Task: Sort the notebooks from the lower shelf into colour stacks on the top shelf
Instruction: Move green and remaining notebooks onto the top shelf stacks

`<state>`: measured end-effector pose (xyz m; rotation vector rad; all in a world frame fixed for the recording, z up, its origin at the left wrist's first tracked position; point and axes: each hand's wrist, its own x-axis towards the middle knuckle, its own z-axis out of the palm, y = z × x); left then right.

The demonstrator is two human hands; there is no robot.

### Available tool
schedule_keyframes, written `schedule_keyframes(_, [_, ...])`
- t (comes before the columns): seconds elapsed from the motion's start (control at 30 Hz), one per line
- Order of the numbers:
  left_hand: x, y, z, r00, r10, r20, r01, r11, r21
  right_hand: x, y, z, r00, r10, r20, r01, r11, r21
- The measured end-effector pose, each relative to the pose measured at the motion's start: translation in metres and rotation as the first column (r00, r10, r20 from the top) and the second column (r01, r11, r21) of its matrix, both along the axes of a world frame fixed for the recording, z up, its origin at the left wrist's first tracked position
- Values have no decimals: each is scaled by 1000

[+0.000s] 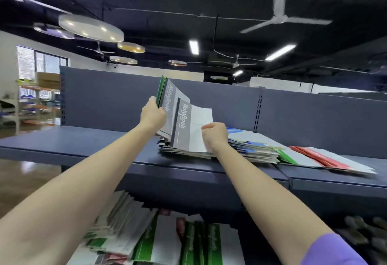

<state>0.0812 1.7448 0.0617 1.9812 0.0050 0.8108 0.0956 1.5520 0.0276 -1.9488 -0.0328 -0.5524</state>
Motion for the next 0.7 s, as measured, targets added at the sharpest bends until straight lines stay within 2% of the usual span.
schedule_keyframes(0.23, [37, 62, 2, 997, 76, -11, -76, 997, 7, 44, 59, 1, 994, -68, -85, 39, 950, -309])
schedule_keyframes(0.33, [45, 88, 3, 992, 123, -26, -124, 992, -33, 56, 71, 8, 983, -147, -114, 72, 864, -498])
schedule_keyframes(0.43, [53, 112, 3, 992, 121, -38, -124, 991, -59, 66, 74, 13, 958, -209, -198, 29, 756, -654])
schedule_keyframes(0.53, [61, 125, 5, 996, 75, -39, -77, 995, -56, 67, 77, 18, 923, -226, -310, -42, 744, -667])
schedule_keyframes(0.6, [65, 126, 6, 998, 14, -61, -18, 997, -70, 70, 82, 20, 920, -239, -309, -66, 684, -727])
schedule_keyframes(0.63, [66, 125, 7, 997, -24, -79, 17, 996, -85, 72, 82, 21, 935, -228, -271, -43, 687, -726])
schedule_keyframes(0.7, [67, 121, 6, 989, -96, -116, 81, 989, -126, 72, 87, 24, 969, -101, -227, -55, 805, -590])
